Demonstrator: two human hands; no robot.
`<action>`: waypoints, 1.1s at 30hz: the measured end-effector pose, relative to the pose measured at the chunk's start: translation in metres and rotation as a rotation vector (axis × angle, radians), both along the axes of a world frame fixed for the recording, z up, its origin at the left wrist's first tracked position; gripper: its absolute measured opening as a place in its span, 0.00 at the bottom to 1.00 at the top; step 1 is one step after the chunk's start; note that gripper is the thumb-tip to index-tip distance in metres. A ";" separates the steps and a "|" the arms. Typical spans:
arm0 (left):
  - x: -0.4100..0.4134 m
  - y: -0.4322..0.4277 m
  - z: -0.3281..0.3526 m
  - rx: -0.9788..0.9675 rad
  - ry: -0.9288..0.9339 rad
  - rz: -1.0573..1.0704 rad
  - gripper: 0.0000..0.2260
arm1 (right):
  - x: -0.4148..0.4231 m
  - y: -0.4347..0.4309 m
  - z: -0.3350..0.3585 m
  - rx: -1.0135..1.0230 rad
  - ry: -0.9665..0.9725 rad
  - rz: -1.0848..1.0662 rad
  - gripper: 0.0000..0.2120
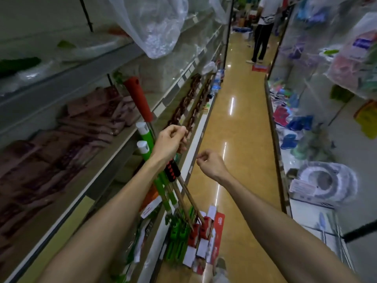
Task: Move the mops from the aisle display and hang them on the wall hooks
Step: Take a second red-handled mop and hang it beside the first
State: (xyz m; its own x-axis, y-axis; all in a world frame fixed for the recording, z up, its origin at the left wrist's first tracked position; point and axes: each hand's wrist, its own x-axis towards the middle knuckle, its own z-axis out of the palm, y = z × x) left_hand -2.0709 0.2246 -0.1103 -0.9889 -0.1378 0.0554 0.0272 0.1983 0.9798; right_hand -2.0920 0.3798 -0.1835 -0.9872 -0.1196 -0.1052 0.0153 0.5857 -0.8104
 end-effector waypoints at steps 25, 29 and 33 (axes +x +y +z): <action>-0.063 -0.049 0.008 0.118 0.074 0.620 0.09 | -0.194 -0.126 -0.051 0.092 -0.109 0.643 0.18; -0.067 -0.045 0.004 0.083 0.022 0.537 0.08 | -0.194 -0.104 -0.049 0.087 -0.129 0.574 0.15; -0.088 -0.032 0.004 -0.018 0.012 0.438 0.05 | -0.184 -0.067 -0.043 0.062 -0.153 0.547 0.18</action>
State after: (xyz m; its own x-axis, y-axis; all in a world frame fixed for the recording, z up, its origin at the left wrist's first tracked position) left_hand -2.1593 0.1926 -0.1058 -0.8364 -0.5432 0.0727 -0.0521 0.2108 0.9761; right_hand -2.2764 0.3127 -0.2264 -0.7561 -0.5984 -0.2651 -0.1896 0.5879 -0.7864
